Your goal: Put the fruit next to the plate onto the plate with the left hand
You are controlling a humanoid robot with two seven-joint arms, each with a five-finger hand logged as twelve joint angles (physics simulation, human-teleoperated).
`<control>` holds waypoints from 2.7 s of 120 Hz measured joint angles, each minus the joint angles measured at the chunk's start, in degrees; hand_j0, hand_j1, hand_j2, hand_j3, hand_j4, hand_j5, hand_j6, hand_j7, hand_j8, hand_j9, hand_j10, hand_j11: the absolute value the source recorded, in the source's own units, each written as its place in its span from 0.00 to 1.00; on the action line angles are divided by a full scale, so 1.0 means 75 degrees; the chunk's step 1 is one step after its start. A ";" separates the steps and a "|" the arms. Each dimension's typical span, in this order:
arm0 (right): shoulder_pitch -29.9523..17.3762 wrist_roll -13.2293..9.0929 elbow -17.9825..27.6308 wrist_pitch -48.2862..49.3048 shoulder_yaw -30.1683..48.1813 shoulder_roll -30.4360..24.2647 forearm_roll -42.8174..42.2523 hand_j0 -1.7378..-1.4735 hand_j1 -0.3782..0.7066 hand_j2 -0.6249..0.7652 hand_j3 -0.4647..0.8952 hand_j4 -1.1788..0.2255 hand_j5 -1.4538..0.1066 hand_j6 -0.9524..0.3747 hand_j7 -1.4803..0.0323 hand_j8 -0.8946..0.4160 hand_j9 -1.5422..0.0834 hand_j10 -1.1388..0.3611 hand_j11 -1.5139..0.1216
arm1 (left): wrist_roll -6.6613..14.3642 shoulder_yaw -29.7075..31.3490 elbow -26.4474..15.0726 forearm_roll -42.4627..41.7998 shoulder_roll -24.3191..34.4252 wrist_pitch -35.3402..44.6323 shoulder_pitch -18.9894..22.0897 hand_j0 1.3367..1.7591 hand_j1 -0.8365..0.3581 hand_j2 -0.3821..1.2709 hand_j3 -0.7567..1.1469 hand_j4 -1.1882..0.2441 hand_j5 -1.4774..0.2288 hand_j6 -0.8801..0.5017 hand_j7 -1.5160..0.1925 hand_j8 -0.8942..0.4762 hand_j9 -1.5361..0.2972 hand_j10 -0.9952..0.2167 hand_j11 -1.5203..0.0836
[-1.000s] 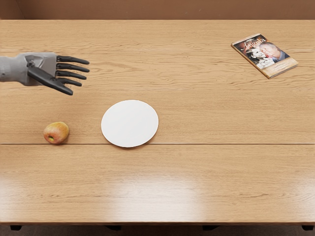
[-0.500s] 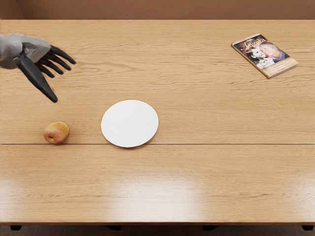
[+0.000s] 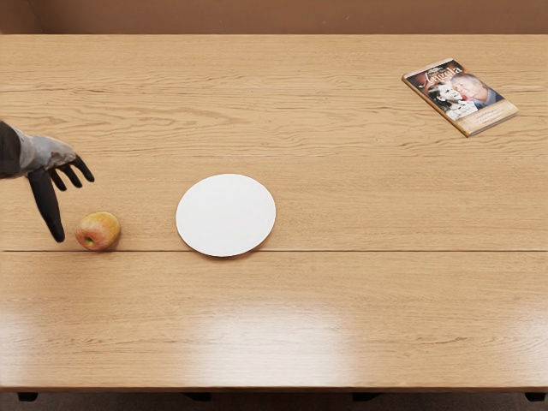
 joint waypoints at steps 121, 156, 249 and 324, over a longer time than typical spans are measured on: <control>0.0000 0.0000 0.0002 0.0000 0.0000 0.0000 0.0000 0.30 0.07 0.44 0.34 0.81 0.90 0.69 0.95 0.66 0.92 0.74 0.90 | 0.0028 0.0495 0.1029 -0.0091 -0.3014 0.2307 0.1717 0.76 0.74 0.26 0.40 0.66 0.68 0.46 0.70 0.47 0.66 0.62 0.75; 0.0000 0.0000 0.0001 0.0000 0.0000 0.0000 0.0000 0.30 0.07 0.44 0.34 0.81 0.90 0.69 0.95 0.66 0.92 0.74 0.90 | 0.0021 0.0455 0.1523 -0.0046 -0.3500 0.2371 0.2335 0.76 0.74 0.26 0.40 0.66 0.68 0.46 0.70 0.47 0.66 0.62 0.75; 0.0000 0.0000 0.0002 0.0000 0.0000 0.0000 0.0000 0.30 0.07 0.44 0.34 0.81 0.90 0.69 0.95 0.66 0.92 0.74 0.90 | -0.0247 0.0654 0.1520 -0.0024 -0.3567 0.3256 0.2696 0.76 0.65 0.30 0.40 0.58 0.59 0.38 0.61 0.39 0.58 0.53 0.65; 0.0000 0.0000 0.0000 0.0000 0.0000 0.0000 0.0000 0.30 0.07 0.44 0.34 0.81 0.90 0.69 0.95 0.66 0.92 0.74 0.90 | -0.0441 0.0911 0.1224 -0.0091 -0.3513 0.3574 0.2740 0.74 0.45 0.47 0.40 0.39 0.36 0.36 0.38 0.46 0.36 0.47 0.40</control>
